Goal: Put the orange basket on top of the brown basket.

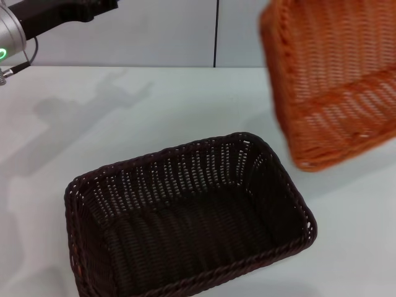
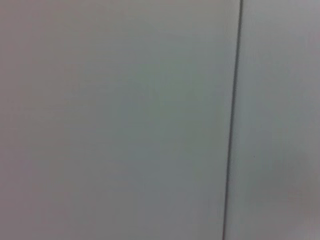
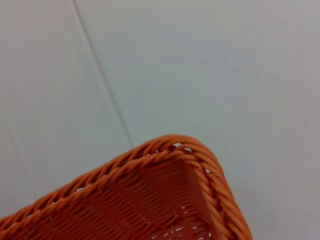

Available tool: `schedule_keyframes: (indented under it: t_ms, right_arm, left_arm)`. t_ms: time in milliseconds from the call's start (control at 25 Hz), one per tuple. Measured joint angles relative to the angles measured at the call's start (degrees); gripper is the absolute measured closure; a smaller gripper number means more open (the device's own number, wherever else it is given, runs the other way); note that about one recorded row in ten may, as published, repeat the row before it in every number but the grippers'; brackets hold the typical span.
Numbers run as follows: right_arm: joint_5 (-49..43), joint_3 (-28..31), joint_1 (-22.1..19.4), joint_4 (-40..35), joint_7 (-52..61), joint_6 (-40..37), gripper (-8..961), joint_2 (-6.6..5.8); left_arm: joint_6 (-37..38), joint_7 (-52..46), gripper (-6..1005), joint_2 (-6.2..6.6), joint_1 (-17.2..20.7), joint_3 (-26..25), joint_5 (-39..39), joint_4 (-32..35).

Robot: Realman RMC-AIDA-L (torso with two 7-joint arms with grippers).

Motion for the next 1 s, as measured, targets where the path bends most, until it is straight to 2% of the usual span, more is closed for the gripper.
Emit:
schedule_keyframes:
  t_ms: [160, 240, 280, 480, 800, 1000]
  right_arm:
    - [1.34, -1.54, 2.08, 0.73, -2.35, 1.75, 819, 5.84]
    - [3.23, -3.38, 2.53, 3.12, -3.97, 3.01, 819, 7.79]
    - [5.17, -4.59, 2.59, 5.48, -5.35, 3.21, 819, 8.29]
    - [14.05, -10.87, 2.61, 20.18, -14.34, 3.82, 818, 8.25]
    - [17.68, -14.19, 3.24, 37.46, -27.49, 2.91, 818, 8.53]
    - [17.7, -14.23, 4.42, 46.96, -34.05, 2.08, 819, 8.62]
  left_arm:
    - [0.68, 0.0, 167, 0.39, 0.05, -0.92, -0.26, 0.01]
    - [1.47, -0.02, 168, 0.53, 0.04, -1.72, -0.33, 0.16]
    - [1.47, -0.02, 169, 0.53, 0.04, -1.72, -0.33, 0.16]
    - [3.75, -0.01, 170, 1.2, -0.02, -2.85, -0.86, 0.59]
    - [5.78, -0.05, 170, 2.22, -0.35, -3.26, -0.93, 1.43]
    - [6.8, -0.06, 170, 3.01, -0.75, -3.26, -0.93, 2.77]
